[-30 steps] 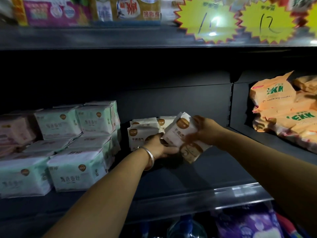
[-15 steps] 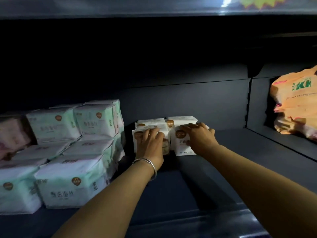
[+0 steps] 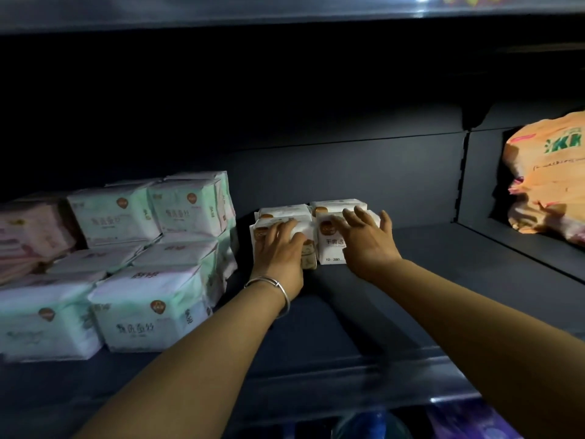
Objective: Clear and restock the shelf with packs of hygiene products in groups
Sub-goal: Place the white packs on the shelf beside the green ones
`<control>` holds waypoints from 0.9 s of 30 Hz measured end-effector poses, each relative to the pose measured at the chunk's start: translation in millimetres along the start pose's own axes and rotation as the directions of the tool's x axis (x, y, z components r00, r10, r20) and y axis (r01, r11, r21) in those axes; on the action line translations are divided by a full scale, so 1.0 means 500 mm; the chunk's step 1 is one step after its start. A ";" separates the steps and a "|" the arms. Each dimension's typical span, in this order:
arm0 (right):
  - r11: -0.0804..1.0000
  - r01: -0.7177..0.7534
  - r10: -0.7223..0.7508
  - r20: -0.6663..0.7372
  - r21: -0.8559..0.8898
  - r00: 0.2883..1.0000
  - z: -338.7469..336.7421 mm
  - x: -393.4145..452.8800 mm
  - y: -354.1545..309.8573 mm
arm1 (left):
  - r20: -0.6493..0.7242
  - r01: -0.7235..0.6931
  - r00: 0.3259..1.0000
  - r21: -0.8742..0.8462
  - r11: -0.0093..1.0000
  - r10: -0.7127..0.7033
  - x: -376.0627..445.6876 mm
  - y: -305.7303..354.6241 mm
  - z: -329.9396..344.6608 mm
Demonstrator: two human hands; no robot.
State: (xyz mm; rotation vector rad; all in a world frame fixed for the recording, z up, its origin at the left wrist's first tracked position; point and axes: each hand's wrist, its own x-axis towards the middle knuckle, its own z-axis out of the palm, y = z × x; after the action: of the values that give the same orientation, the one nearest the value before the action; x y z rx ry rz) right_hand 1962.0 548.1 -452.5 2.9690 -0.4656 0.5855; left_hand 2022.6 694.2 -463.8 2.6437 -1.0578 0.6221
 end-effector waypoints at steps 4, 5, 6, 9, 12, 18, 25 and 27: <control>0.996 0.089 -0.088 -0.054 0.016 0.995 -0.046 -0.107 -0.014 | 0.013 0.002 1.000 0.026 1.000 -0.002 -0.059 0.032 -0.044; 0.994 0.105 -0.103 -0.074 0.028 0.992 -0.056 -0.139 -0.016 | 0.012 0.003 1.000 0.018 1.000 -0.003 -0.081 0.043 -0.055; 0.991 0.121 -0.116 -0.087 0.051 0.989 -0.065 -0.173 -0.019 | 0.009 0.001 1.000 0.011 1.000 -0.002 -0.105 0.054 -0.065; 0.979 0.186 -0.175 -0.124 0.084 0.977 -0.079 -0.282 -0.027 | -0.019 -0.013 1.000 0.001 1.000 0.013 -0.192 0.089 -0.087; 0.968 0.220 -0.195 -0.194 0.120 0.962 -0.056 -0.397 -0.032 | -0.040 -0.010 0.999 -0.077 0.997 0.007 -0.297 0.123 -0.089; 0.958 0.262 -0.251 -0.103 0.114 0.962 0.085 -0.616 -0.043 | 0.109 0.008 0.994 -0.114 0.993 0.005 -0.525 0.172 0.014; 0.970 0.208 -0.241 0.388 0.125 0.889 0.268 -0.796 -0.020 | 0.552 0.028 0.833 -0.060 0.998 0.010 -0.718 0.185 0.207; 0.976 0.190 -0.219 0.516 0.108 0.828 0.318 -0.829 -0.016 | 0.652 0.029 0.758 -0.030 0.999 -0.003 -0.755 0.185 0.263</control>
State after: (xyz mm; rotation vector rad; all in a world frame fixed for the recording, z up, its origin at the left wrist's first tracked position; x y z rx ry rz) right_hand 1656.2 649.9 -758.0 3.1437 -0.1497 -0.2586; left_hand 1752.5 808.4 -750.4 2.8890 -1.1747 -0.3849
